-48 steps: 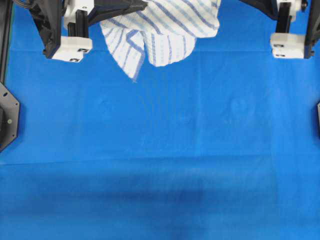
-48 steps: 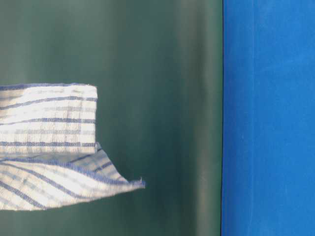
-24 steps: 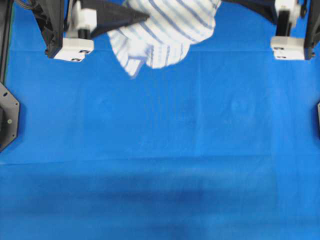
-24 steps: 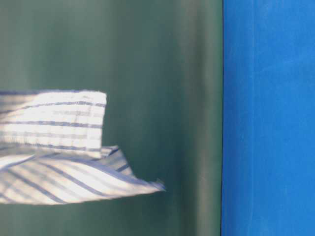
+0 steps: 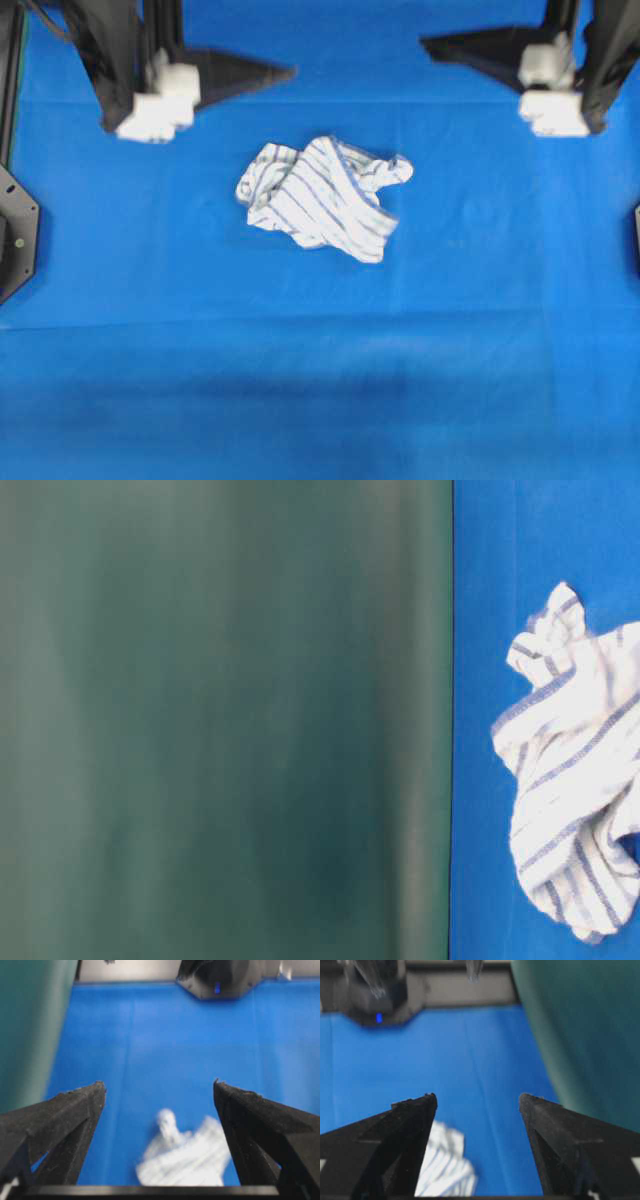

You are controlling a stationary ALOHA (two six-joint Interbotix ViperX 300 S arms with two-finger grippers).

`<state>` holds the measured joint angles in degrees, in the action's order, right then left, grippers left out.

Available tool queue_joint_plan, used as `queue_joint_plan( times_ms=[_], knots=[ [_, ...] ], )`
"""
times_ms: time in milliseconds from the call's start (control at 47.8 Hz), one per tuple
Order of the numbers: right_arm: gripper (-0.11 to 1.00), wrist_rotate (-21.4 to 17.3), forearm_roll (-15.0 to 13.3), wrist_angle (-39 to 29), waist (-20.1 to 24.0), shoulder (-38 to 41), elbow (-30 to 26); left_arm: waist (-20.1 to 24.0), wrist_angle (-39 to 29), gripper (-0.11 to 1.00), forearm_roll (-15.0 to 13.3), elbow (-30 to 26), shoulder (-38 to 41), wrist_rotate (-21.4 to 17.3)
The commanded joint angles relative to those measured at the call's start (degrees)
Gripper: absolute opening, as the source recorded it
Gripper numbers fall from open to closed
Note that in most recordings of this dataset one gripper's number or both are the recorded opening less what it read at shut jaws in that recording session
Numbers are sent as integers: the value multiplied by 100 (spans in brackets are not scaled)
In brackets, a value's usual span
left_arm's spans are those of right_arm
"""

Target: Lift the towel with both arms.

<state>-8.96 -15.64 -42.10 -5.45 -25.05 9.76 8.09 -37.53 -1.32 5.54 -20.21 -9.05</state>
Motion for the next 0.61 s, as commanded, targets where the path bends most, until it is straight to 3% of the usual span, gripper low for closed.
queue_joint_plan(
  times_ms=[0, 230, 419, 586],
  knots=[
    [67, -132, -9, 132, -18, -79, 404, -26, 229, 92, 9, 475, -79, 9],
    [67, -747, -9, 1239, -18, -44, 1802, -123, 1644, 92, 9, 2197, -79, 18],
    [67, -1143, -9, 2294, -44, 193, 2672, -123, 2619, 92, 9, 3120, -26, 18],
    [67, -1327, -18, 2856, -79, 686, 3059, -123, 3085, 92, 9, 3700, 62, 9]
  ],
)
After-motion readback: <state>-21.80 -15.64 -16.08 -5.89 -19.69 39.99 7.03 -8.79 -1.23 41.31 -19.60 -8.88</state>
